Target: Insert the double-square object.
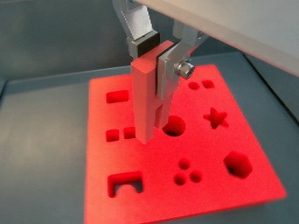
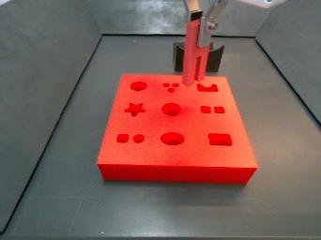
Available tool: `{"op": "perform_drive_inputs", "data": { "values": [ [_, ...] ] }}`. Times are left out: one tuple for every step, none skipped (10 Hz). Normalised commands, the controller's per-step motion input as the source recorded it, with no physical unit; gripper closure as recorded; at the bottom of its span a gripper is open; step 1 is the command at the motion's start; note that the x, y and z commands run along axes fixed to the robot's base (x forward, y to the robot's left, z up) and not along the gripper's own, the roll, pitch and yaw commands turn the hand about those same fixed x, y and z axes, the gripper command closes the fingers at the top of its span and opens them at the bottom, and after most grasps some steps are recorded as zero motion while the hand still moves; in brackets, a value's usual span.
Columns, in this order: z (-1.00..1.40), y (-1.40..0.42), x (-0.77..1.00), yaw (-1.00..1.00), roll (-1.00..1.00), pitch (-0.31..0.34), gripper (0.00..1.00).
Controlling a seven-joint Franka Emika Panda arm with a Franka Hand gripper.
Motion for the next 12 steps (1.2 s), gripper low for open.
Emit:
{"op": "perform_drive_inputs", "data": {
  "values": [
    [-0.08, 0.03, 0.23, -0.85, -0.01, 0.024, 1.00],
    [-0.09, 0.03, 0.26, -0.81, 0.00, 0.029, 1.00],
    [-0.08, 0.00, 0.31, -0.75, 0.00, 0.043, 1.00],
    [-0.04, 0.00, 0.44, -0.64, -0.02, 0.034, 1.00],
    [-0.08, -0.03, 0.47, -0.61, -0.01, 0.023, 1.00],
    [-0.11, -0.03, 0.43, -0.64, 0.00, 0.026, 1.00],
    [-0.17, -0.05, 0.29, -0.68, 0.01, 0.073, 1.00],
    [-0.18, -0.07, 0.21, -0.69, 0.03, 0.110, 1.00],
    [-0.19, -0.09, 0.19, -0.66, 0.05, 0.127, 1.00],
    [-0.18, -0.14, 0.16, -0.62, 0.10, 0.163, 1.00],
    [0.03, -0.33, 0.00, -0.29, 0.40, 0.287, 1.00],
    [0.05, -0.37, 0.00, -0.25, 0.42, 0.251, 1.00]
  ]
}}
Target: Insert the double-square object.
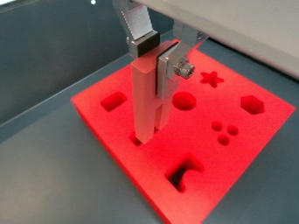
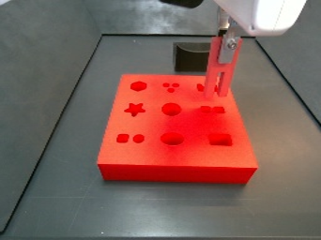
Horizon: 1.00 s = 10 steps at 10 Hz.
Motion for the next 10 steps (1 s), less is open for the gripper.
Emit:
{"op": "perform_drive_inputs", "data": {
  "values": [
    [0.06, -0.39, 0.09, -0.17, 0.43, 0.253, 1.00],
    [0.00, 0.00, 0.01, 0.00, -0.01, 0.000, 1.00],
    [-0.30, 0.00, 0.25, -0.07, 0.09, 0.000, 1.00],
    [-0.27, 0.00, 0.35, -0.19, 0.10, 0.000, 1.00],
    [-0.17, 0.02, 0.05, -0.17, 0.00, 0.000, 1.00],
    [0.00, 0.00, -0.08, -0.13, 0.00, -0.030, 1.00],
    [0.00, 0.00, -0.26, -0.18, -0.01, -0.039, 1.00],
    [0.00, 0.00, -0.36, -0.21, -0.04, -0.036, 1.00],
    [0.00, 0.00, -0.22, -0.18, -0.13, -0.066, 1.00],
    [0.00, -0.02, 0.00, -0.10, -0.23, -0.076, 1.00]
  ]
}}
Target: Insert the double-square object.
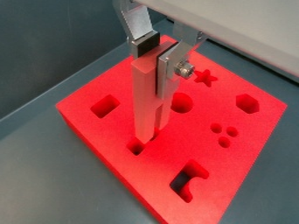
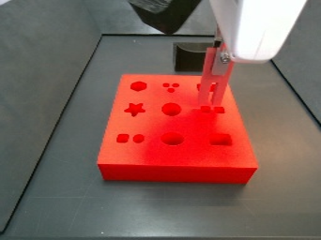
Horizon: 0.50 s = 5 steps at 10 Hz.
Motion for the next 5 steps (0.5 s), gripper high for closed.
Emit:
{"op": "perform_drive_inputs", "data": {
  "values": [
    [0.00, 0.00, 0.07, -0.07, -0.32, -0.117, 1.00],
    [0.00, 0.00, 0.12, -0.01, -0.34, -0.136, 1.00],
    [-0.01, 0.08, 0.00, 0.00, -0.22, -0.114, 1.00],
    [-0.04, 0.06, 0.00, 0.00, -0.18, -0.096, 1.00],
    [-0.03, 0.04, 0.00, 0.01, -0.03, -0.037, 1.00]
  ]
}}
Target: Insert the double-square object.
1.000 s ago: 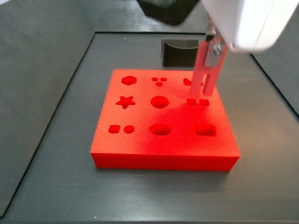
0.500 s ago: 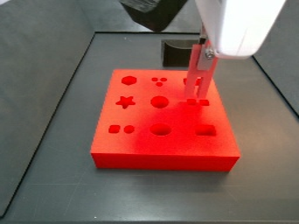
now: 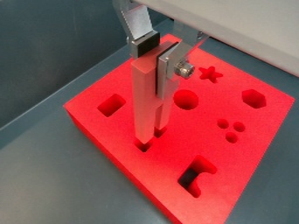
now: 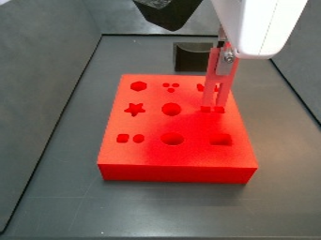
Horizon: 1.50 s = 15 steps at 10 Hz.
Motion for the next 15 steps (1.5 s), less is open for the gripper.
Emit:
{"op": "perform_drive_inputs", "data": {
  "values": [
    [-0.11, 0.04, 0.00, 0.01, 0.00, -0.026, 1.00],
    [-0.17, 0.00, 0.01, 0.07, 0.00, -0.043, 1.00],
    [-0.17, 0.00, 0.04, 0.09, 0.00, -0.039, 1.00],
    [-0.13, -0.01, 0.07, 0.10, 0.00, -0.043, 1.00],
    [-0.18, 0.00, 0.00, 0.13, 0.00, -0.069, 1.00],
    [-0.16, -0.01, 0.05, 0.19, 0.00, -0.059, 1.00],
    [-0.10, -0.05, 0.11, 0.23, 0.00, -0.037, 1.00],
    [-0.08, -0.11, 0.10, 0.18, 0.02, -0.011, 1.00],
    [-0.12, -0.18, 0.02, 0.13, 0.06, 0.000, 1.00],
    [-0.14, -0.14, 0.00, 0.00, 0.07, -0.007, 1.00],
    [-0.20, 0.00, 0.04, 0.00, 0.06, 0.000, 1.00],
    [-0.25, 0.03, 0.06, 0.00, 0.08, 0.000, 1.00],
    [-0.47, 0.03, 0.22, -0.08, 0.12, 0.043, 1.00],
    [-0.63, 0.16, 0.42, -0.24, 0.17, 0.109, 1.00],
    [-0.67, 0.28, 0.52, -0.20, 0.09, 0.156, 1.00]
  ]
}}
